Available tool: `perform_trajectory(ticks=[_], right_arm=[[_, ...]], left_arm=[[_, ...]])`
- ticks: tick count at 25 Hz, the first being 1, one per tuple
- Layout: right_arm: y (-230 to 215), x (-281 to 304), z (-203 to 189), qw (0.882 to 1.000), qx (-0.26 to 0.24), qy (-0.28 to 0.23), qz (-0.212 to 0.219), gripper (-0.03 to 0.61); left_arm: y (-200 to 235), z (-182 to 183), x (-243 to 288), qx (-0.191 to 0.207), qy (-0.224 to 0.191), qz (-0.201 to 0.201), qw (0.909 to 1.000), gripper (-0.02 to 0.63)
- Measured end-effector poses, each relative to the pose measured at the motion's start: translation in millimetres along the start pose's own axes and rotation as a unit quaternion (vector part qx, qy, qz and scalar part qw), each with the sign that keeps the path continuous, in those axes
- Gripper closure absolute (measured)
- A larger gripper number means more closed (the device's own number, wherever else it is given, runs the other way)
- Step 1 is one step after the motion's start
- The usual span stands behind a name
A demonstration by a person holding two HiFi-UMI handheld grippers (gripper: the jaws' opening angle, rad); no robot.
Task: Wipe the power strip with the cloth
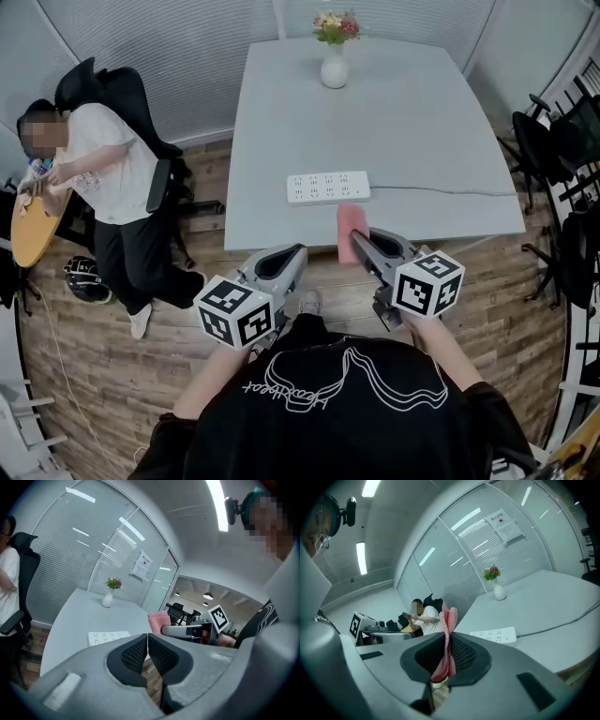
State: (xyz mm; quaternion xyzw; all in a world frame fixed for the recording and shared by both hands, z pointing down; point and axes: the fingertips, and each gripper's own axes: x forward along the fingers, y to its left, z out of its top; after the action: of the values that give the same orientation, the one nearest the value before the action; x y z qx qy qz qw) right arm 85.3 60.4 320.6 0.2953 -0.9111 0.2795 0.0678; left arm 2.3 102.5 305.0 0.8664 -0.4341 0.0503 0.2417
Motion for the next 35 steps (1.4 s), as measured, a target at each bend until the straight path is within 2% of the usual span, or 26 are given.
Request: perform_trajectory(ticks=[7,13,19,35], right_arm=[[-27.4,89.5,25.1,0.999,0.035,0.026,-0.008,0.546],[-47.6,119.3,14.2,0.998,0.046,0.047,-0.011,0.546],[-68.9,194.4,15.7,0.995,0.055,0.087,-0.018,0.546],[-108.1,269.3,-39.2,0.983,0.046,0.175,-0.041,0.545]], left_arm=[[93.5,21.6,29.5,-0.029,0.027,0.007,0.9992,0.598],[120.4,9.3,53.1,-0.042,0.039,0.012,0.9983,0.598],[190.6,16.1,73.1,-0.067,0.061,0.016,0.9957,0.598],[254.5,-17.4,97.9,-0.108,0.1,0.039,0.9884,0.598]])
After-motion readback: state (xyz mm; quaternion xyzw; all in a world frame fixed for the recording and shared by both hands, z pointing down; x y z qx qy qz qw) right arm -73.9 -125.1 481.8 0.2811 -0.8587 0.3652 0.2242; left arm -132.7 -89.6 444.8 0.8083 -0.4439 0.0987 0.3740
